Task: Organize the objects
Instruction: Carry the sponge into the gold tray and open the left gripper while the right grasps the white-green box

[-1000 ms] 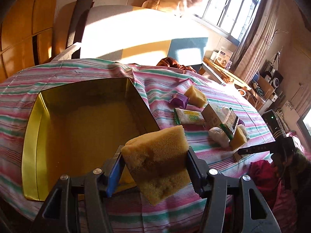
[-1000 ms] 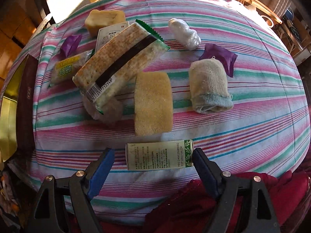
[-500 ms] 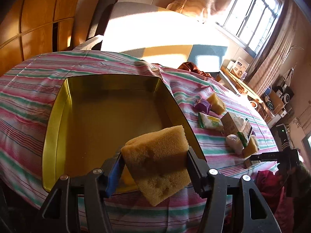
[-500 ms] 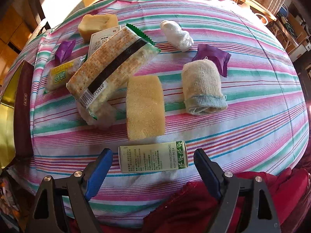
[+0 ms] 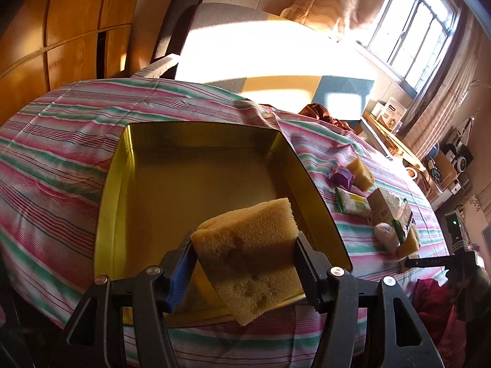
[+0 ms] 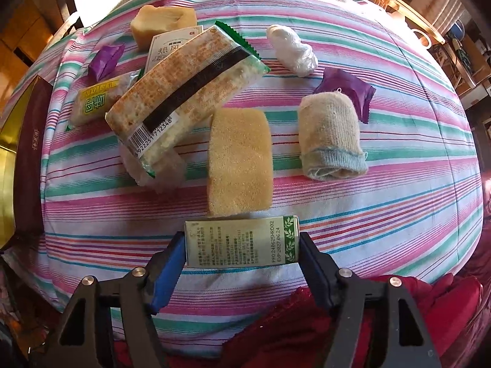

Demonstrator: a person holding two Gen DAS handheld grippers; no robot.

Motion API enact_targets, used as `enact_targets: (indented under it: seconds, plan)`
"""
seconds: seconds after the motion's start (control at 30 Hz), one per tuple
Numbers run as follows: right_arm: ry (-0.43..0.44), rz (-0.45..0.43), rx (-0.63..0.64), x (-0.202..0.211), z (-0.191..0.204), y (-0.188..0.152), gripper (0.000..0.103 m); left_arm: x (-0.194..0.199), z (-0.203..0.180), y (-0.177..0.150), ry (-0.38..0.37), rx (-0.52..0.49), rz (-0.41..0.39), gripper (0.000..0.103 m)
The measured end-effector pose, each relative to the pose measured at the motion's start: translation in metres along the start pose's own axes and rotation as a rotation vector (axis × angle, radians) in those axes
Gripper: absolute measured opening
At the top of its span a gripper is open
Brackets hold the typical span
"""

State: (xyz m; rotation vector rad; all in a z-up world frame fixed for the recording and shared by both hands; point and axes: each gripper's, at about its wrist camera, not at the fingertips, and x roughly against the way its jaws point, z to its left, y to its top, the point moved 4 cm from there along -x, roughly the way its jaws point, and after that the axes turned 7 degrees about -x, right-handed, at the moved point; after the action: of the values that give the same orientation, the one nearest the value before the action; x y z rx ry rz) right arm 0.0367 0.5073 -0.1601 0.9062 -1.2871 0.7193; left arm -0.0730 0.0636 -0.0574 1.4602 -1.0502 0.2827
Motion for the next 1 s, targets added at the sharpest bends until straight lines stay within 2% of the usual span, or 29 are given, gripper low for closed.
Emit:
enact_targets:
  seconds: [0.1,0.2,0.53,0.67,0.73,0.83,1.0]
  plan:
    - [0.049,0.011,-0.031,0.007,-0.007,0.007,0.072,-0.005,0.029,0.02,0.043,0.027,-0.006,0.062]
    - [0.082,0.003,-0.051,0.013,-0.02,0.007,0.072,-0.023,0.054,0.038,0.081,0.031,0.027,0.062]
    - [0.086,-0.021,-0.069,0.014,-0.028,0.002,0.072,-0.104,0.089,0.081,0.231,-0.052,0.101,0.066]
    - [0.09,-0.025,-0.074,0.014,-0.031,0.001,0.072,-0.125,0.105,0.09,0.299,-0.044,0.124,0.08]
    - [0.094,-0.025,-0.077,0.014,-0.033,0.0,0.072,-0.124,0.108,0.094,0.306,-0.036,0.112,0.091]
    - [0.094,-0.024,-0.076,0.013,-0.035,-0.001,0.072,-0.111,0.106,0.098,0.314,-0.037,0.073,0.092]
    - [0.099,-0.064,-0.102,0.02,-0.041,-0.005,0.072,-0.066,0.096,0.09,0.282,0.001,-0.024,0.091]
